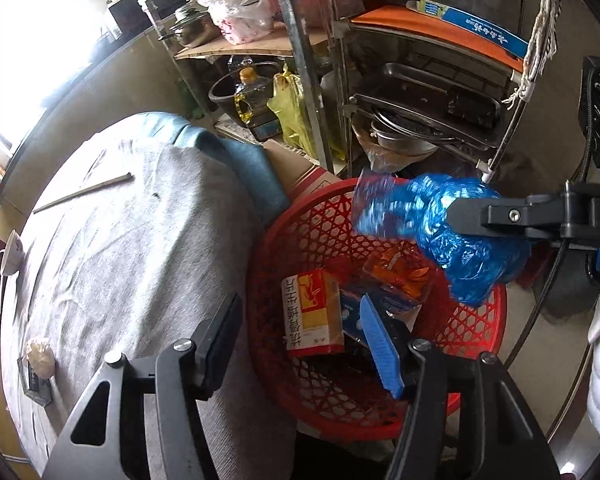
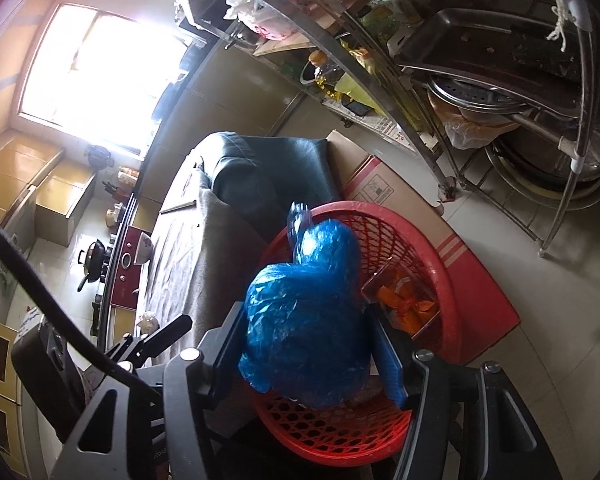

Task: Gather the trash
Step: 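Move both open tools back over the table toward the tissue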

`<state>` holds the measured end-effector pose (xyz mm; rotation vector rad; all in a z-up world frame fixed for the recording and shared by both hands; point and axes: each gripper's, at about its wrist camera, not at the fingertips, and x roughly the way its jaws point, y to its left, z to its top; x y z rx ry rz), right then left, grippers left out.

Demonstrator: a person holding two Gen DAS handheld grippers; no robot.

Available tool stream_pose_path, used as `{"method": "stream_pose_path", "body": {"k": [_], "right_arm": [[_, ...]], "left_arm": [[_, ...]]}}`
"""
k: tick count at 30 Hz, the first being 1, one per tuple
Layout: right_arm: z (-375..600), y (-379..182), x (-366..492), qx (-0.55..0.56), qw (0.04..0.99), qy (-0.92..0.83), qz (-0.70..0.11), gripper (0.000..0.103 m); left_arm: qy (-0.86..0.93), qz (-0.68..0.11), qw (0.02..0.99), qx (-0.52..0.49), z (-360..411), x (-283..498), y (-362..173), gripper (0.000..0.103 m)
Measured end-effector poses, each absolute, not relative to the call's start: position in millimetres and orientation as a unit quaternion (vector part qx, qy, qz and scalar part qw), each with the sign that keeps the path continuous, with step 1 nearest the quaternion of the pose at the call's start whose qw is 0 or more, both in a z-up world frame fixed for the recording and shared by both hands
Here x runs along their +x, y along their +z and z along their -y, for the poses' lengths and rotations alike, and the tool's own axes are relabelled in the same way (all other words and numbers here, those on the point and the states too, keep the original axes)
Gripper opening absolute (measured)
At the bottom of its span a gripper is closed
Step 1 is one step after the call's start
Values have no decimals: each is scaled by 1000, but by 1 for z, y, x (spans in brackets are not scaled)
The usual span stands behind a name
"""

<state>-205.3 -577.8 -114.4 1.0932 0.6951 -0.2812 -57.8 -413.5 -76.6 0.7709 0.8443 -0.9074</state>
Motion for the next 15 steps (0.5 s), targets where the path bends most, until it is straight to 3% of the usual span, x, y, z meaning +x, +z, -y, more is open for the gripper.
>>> {"method": "stream_pose_path", "body": {"k": [15], "right_arm": [[553,-78,-176,471,819,-100,-312,64]], "left_arm": [[-338,-391,811,274,296,-10,-42,64]]}}
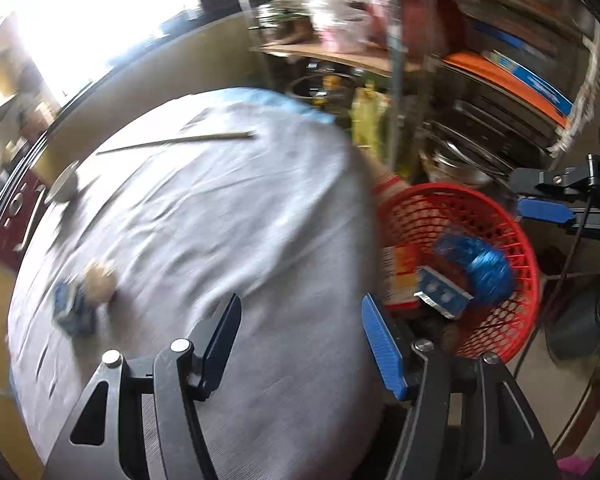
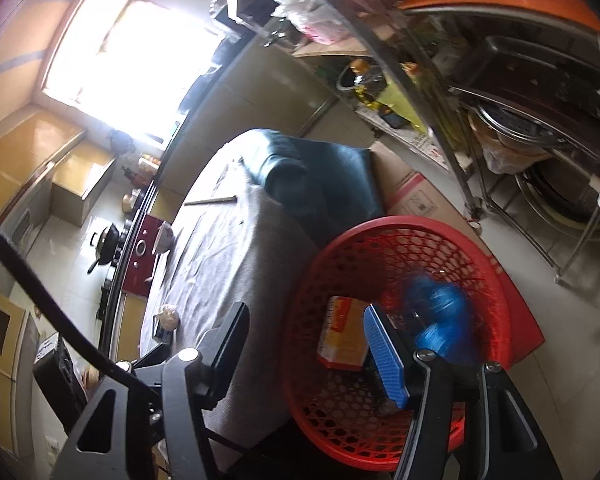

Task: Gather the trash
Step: 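Move both open tools back over the table toward the tissue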

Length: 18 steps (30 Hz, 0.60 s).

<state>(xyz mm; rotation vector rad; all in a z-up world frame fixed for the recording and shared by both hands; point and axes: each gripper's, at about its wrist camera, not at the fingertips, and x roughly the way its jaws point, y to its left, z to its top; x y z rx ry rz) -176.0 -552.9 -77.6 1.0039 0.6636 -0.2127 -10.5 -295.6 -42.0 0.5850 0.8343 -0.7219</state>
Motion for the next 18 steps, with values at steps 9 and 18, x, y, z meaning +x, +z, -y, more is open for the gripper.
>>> {"method": "stream_pose_path", "body": {"k": [9,18], "right_arm": [[505,-55,-116,430,837,-34,-337,63],[420,-39,-50,371,846,53,-379,64]], "left_arm": [[-202,-432,859,185,154,27,-42,65],[-81,-446,886,102,41,52,-43,66]]}}
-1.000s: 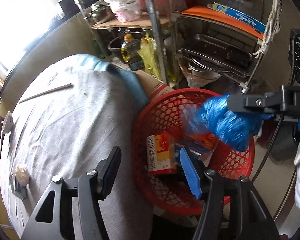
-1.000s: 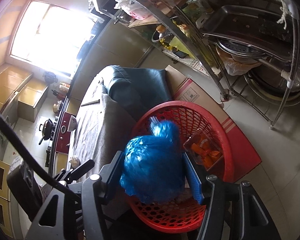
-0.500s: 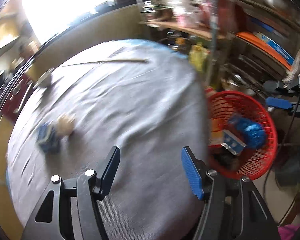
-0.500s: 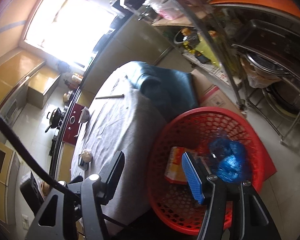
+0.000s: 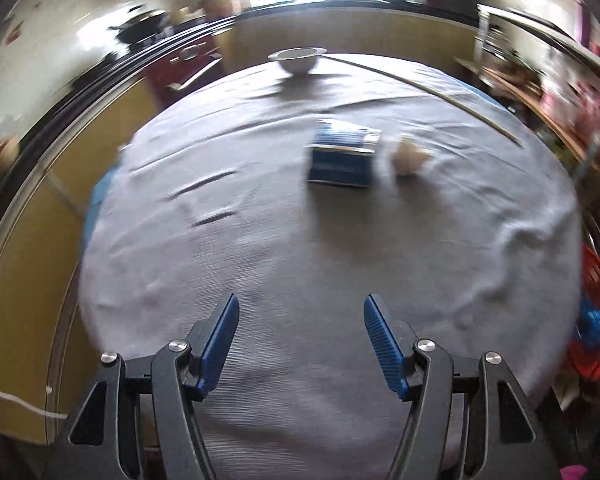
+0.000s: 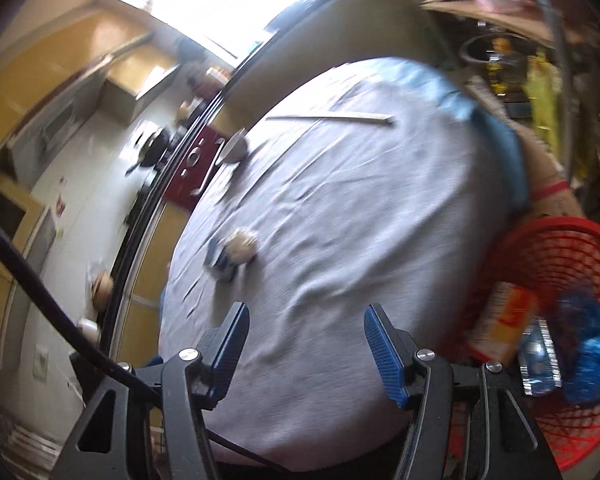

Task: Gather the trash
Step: 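Move both open tools back over the table toward the tissue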

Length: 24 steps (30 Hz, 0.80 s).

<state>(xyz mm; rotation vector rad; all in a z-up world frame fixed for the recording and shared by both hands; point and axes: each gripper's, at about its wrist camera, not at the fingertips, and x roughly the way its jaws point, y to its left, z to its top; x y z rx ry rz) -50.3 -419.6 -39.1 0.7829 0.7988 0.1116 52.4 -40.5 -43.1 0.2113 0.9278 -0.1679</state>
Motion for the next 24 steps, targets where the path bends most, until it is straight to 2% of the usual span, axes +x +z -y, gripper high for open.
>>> {"method": "stream_pose_path", "body": {"k": [10,24], "right_arm": [[357,-56,-35,334,834,91,-429,64],[300,-43,-2,270,847,120,-442,64]], "left_arm": [[-46,-436,896,72,10,54,-44,66],[-45,-427,902,40,-11,46,-34,66]]}}
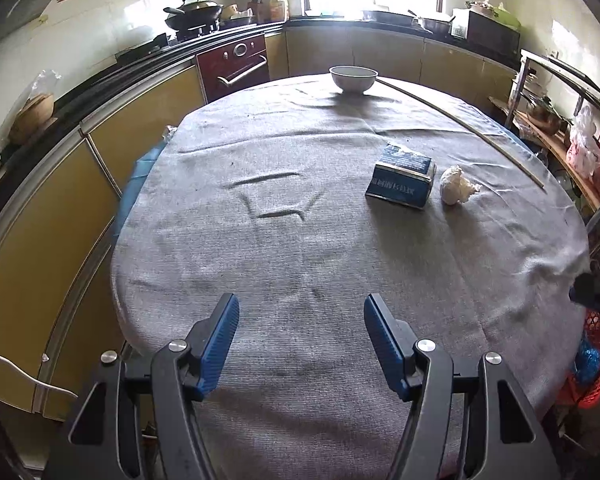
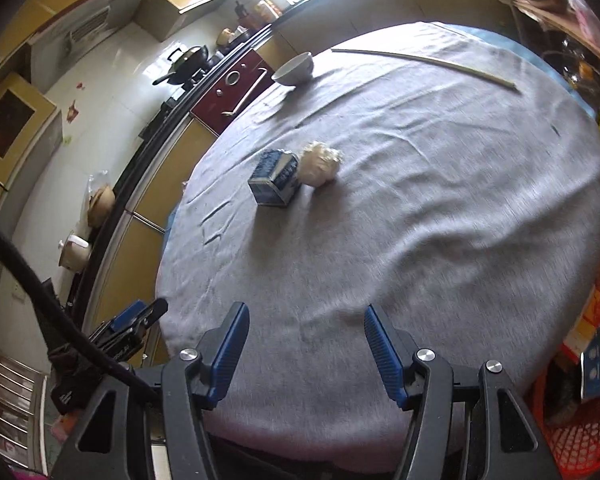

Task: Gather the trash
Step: 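Move both open tools back over the table toward the tissue, then grasp the white tissue with the right tool while the left tool grasps the dark blue box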

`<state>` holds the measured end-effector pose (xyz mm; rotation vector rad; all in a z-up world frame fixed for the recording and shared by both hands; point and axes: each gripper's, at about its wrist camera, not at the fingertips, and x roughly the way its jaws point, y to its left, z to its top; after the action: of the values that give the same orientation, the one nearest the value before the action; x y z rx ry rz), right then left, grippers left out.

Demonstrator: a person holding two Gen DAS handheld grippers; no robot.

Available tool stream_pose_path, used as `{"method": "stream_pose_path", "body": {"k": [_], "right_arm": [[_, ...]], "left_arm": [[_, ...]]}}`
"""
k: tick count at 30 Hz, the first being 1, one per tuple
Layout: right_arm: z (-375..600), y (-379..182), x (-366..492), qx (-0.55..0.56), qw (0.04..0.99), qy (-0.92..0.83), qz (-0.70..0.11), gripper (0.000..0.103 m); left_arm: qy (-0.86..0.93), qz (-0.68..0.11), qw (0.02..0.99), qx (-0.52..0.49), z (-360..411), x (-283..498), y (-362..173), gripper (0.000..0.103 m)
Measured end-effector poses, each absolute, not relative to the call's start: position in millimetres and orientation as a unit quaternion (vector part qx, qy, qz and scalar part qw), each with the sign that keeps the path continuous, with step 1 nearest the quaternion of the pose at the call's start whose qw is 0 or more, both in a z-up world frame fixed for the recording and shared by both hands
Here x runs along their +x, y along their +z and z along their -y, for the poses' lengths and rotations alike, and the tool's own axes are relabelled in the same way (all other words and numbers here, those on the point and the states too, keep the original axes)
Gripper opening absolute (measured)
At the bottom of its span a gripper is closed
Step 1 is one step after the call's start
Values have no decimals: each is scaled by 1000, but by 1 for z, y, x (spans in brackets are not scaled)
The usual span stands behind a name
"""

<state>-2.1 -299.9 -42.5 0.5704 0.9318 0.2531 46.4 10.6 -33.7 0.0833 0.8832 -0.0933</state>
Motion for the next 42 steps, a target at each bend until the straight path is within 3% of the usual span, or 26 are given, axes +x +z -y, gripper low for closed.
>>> {"method": "stream_pose_path", "body": {"k": [8,18,26,34,35,37,42], "right_arm": [[293,-32,60,243,864,114,-426,64],[298,-64,151,324,826,97,-450,64],[303,-93,187,375,796,66,-470,64],[285,-98,202,331,817,47,-470,63],[283,-97,203,321,822,46,-468,62],[280,-96,202,301,832,42,-464,44],[278,-92,196,270,850,50,-450,41]], "left_arm": [[-40,-446,894,34,-14,56,-45,66],[-45,-462,885,30,-14,74,-55,66],[-49,-467,882,23,-17,84,-59,66],[-54,-467,882,23,-16,86,-57,66],[-54,-467,882,23,-15,86,-57,66],[-56,-467,882,21,-14,88,-55,66],[-68,-466,882,1,-7,104,-43,66]]}}
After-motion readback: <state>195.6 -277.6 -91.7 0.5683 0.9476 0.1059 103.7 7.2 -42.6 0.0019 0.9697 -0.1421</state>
